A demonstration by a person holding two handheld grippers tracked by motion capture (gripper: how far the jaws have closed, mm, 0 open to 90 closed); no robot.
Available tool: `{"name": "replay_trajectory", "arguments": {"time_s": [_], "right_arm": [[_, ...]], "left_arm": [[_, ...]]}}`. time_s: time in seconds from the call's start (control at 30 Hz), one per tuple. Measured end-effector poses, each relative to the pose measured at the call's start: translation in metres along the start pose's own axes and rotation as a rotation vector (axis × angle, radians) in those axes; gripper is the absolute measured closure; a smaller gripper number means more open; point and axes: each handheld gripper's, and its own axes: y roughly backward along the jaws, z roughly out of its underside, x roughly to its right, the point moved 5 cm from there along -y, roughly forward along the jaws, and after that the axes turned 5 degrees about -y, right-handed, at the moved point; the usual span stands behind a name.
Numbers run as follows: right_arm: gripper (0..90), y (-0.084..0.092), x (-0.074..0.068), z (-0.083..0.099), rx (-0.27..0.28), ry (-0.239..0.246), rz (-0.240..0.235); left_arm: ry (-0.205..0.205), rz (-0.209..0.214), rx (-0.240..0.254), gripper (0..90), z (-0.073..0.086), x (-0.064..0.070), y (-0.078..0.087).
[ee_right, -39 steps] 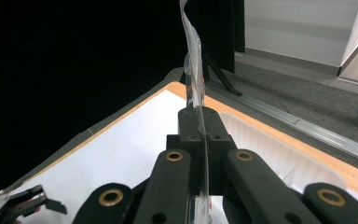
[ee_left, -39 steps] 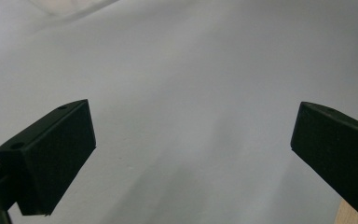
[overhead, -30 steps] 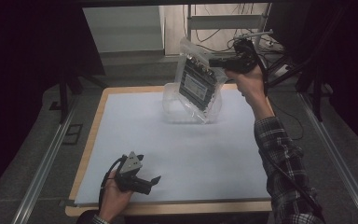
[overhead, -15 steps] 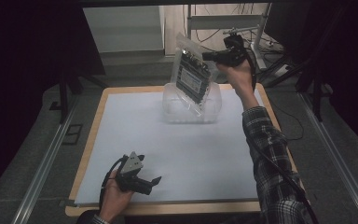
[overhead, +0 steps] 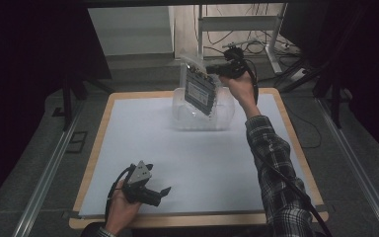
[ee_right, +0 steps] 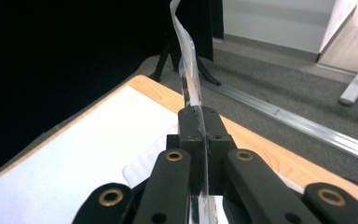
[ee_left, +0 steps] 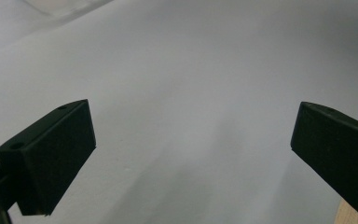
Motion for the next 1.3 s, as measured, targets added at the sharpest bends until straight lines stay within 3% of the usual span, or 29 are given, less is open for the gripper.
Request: {"name": "replay_trajectory", "arguments": {"time_s": [0.23, 0.37, 0.47, 0.5, 0.6, 0.73, 0.83, 1.3], "right_arm": [[89.0, -0.01, 0.009, 0.009, -0.011, -0.032, 0.002], [88.9, -0.01, 0.01, 0.011, -0.015, -0.017, 0.007], [88.9, -0.013, 0.009, 0.01, -0.031, 0.011, 0.042], [88.8, -0.014, 0.012, 0.009, -0.036, 0.011, 0.091], [88.6, -0.013, 0.015, 0.009, -0.025, -0.014, 0.091], [86.9, -0.011, 0.014, 0.008, -0.026, -0.011, 0.092], [78.8, -0.006, 0.014, 0.004, -0.047, 0.034, 0.151], [55.1, 0.011, 0.014, 0.006, -0.02, 0.085, 0.17]], "left_arm": [[-0.005, 0.003, -0.007, 0.0, -0.001, 0.001, -0.002], [-0.006, 0.005, -0.007, 0.0, -0.001, 0.002, -0.003], [-0.007, 0.004, -0.008, 0.0, -0.001, 0.002, -0.003], [-0.008, 0.003, -0.008, 0.0, -0.001, 0.002, -0.003], [-0.008, 0.001, -0.011, 0.0, 0.0, 0.002, -0.003], [-0.008, -0.002, -0.013, 0.0, 0.0, 0.002, -0.003], [-0.01, -0.013, -0.015, 0.0, 0.0, 0.001, -0.003], [0.0, -0.038, 0.001, 0.0, -0.003, 0.0, 0.0]]}}
